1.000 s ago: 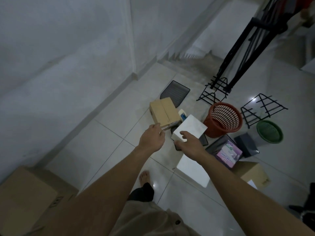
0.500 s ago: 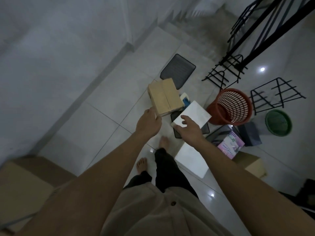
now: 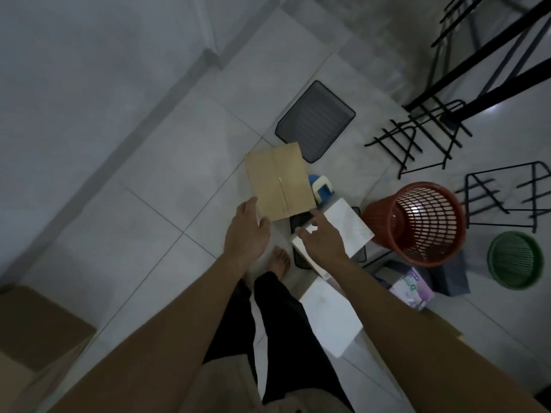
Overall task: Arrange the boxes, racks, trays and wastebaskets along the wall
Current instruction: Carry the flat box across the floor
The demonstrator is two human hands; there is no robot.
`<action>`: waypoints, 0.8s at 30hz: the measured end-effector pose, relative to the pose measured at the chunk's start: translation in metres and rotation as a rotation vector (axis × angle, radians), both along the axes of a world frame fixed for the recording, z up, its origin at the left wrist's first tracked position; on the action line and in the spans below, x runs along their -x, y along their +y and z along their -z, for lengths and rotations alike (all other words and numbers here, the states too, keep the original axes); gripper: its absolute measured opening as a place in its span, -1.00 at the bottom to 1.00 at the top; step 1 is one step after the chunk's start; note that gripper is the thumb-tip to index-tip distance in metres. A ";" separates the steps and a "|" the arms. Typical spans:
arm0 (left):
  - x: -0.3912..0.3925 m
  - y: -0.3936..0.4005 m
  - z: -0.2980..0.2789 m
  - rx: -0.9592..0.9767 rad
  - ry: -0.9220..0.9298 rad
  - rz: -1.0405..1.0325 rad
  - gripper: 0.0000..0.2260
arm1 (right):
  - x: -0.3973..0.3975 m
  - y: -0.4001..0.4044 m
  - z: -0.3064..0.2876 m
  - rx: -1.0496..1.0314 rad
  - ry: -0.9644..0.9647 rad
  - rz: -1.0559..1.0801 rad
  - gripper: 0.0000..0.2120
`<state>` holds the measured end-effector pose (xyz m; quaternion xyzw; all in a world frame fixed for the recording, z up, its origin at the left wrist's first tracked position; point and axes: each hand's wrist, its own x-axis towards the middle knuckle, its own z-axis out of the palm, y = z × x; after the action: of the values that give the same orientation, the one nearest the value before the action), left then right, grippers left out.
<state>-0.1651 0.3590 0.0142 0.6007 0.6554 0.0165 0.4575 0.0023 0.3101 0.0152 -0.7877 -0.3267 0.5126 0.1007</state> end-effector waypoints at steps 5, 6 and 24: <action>-0.016 0.040 0.100 0.046 0.043 -0.010 -0.49 | -0.032 0.045 0.104 0.056 0.027 0.014 -0.35; -0.018 0.047 0.121 0.063 0.054 -0.004 -0.48 | -0.037 0.053 0.126 0.060 0.024 0.011 -0.34; -0.039 0.128 0.413 0.334 0.059 -0.100 -0.15 | -0.084 0.135 0.425 0.033 -0.133 -0.058 -0.08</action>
<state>-0.1263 0.4869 -0.3992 0.4830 0.6913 -0.0874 0.5303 0.0864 0.4451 -0.4094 -0.8118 -0.3468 0.4670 0.0511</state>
